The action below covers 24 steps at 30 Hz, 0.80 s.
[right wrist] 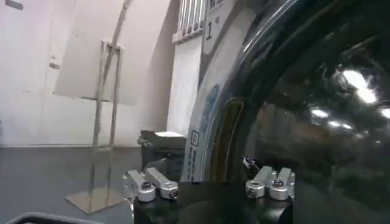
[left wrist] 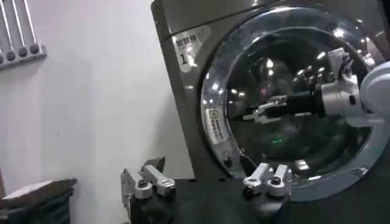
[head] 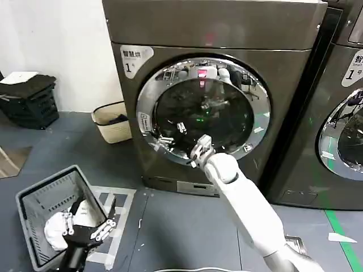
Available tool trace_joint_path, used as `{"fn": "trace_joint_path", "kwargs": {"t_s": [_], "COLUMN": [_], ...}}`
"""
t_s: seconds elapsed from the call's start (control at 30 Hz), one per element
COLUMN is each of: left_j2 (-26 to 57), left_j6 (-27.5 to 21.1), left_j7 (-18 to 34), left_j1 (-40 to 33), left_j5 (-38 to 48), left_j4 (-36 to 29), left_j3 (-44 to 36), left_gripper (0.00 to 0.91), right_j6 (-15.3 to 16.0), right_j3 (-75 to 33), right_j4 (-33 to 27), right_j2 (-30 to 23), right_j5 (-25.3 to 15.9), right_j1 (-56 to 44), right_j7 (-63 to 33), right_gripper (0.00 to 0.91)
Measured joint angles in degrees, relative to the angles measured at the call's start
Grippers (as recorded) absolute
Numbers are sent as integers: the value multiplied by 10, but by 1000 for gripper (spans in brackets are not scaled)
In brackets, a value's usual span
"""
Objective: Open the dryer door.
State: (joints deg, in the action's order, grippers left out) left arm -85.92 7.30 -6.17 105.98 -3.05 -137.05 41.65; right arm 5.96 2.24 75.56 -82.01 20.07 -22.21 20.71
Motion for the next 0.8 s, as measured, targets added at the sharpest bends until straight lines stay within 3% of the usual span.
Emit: {"fn": "trace_joint_path", "kwargs": {"t_s": [0.8], "left_j2": [-1], "left_j6": [3], "left_j7": [0], "left_j1": [1], "left_j5": [4], "left_j4": [-4], "left_j3": [3], "left_gripper": [907], "right_j6": [-3], "right_j3": [18], "right_j4": [-71], "right_j2": [-42], "right_j5": [-4], "right_j1": [44], "right_j7": [9], "right_gripper": [907]}}
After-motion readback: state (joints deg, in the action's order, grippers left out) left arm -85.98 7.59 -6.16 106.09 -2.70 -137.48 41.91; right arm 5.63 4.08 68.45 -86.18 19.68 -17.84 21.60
